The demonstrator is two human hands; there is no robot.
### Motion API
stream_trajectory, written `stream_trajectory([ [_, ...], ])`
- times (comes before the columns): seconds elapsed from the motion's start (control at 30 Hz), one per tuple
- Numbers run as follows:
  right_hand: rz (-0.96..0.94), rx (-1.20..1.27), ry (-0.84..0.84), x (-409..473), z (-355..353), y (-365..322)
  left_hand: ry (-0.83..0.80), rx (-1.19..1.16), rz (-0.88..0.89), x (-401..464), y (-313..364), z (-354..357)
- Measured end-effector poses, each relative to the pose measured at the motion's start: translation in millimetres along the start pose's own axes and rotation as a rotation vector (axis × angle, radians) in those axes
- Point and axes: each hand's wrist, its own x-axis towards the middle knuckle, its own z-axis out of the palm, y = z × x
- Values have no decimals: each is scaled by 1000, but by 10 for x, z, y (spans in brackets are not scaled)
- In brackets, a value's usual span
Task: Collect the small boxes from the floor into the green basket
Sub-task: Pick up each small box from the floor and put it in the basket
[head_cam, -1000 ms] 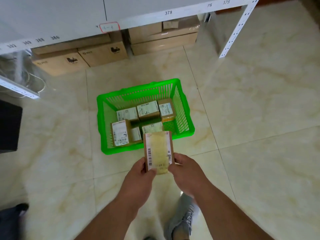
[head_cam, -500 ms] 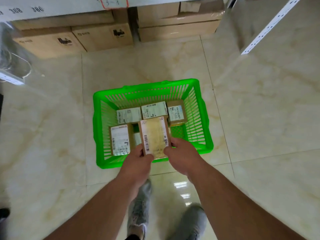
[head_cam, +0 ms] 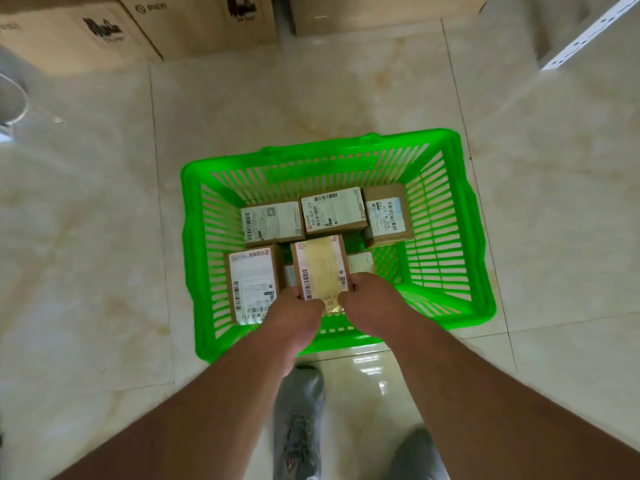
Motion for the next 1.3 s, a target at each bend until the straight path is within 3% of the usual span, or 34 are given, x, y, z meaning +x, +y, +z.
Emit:
stream_trajectory([
  [0.17,-20,-15,-8,1,-4,5,-6,35,25,31,37,31],
  [0.3,70,48,19,-203,-130,18,32,71,36,-166,139,49],
  [0.6,135,278,228,-1145,-551,325,-77,240,84,-832,497,513],
  [0.77,231,522,316,-1687,-589,804,-216,407,182,-1257,518,916],
  [0.97,260,753,366,-2119,-483,1572,-273,538,235,-1617,335,1455],
  [1.13,385,934,423,-2562,-239,2441,-286,690,257,-2020,-173,2119],
  [1.3,455,1110,545,-3246,137,3525,-406,869,269,-2639,-875,2977],
])
